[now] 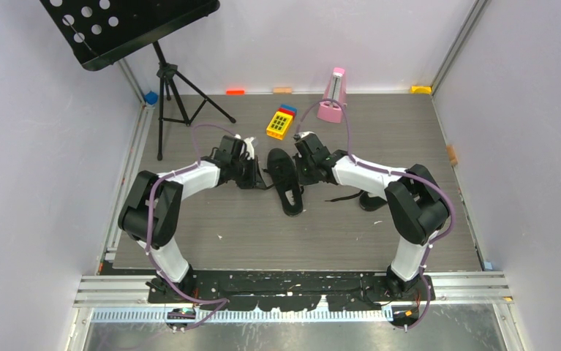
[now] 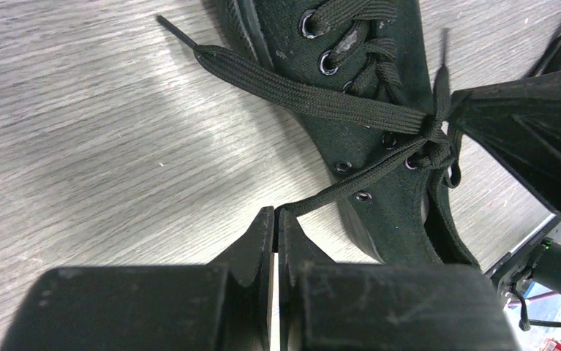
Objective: Tie the shoes
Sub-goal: Tie the shoelace on the shoe.
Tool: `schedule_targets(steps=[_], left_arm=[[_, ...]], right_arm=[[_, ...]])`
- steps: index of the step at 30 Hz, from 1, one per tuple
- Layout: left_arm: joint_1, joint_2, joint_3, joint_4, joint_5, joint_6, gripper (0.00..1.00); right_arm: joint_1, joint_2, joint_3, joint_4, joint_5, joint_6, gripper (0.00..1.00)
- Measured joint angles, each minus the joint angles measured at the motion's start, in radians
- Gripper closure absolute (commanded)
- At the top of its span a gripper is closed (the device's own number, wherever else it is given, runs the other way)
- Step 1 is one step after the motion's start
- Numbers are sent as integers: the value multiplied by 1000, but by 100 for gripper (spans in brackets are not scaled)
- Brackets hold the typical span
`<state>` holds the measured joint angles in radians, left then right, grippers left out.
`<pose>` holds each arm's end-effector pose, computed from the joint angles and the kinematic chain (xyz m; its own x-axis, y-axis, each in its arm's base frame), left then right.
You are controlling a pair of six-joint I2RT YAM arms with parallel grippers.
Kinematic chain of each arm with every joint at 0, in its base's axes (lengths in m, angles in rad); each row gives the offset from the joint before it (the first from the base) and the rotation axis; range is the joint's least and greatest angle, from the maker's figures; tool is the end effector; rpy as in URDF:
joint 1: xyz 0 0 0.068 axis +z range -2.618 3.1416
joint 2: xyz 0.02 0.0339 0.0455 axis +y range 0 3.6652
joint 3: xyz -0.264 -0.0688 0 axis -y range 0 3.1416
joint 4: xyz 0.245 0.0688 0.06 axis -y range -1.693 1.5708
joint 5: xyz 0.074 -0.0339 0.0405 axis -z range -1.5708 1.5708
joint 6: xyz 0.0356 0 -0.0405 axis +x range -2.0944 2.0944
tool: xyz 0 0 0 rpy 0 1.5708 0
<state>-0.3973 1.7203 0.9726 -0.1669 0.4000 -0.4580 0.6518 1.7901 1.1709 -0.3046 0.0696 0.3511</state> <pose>0.3127 -0.1462 0.1674 -0.9098 -0.0599 -0.4108 0.1931 0.8149 -0.5465 0.3018 0.2272 0.1905 -0.7923 -0.1730 -0.5851 -0.3188 0.9350 0.1552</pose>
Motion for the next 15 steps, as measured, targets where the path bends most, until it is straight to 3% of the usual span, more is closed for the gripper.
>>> schedule_targets(steps=[15], left_arm=[[-34,45,55,-73,-85,22,100]], right_arm=[[-13,0,-15,-10,51,54,100]])
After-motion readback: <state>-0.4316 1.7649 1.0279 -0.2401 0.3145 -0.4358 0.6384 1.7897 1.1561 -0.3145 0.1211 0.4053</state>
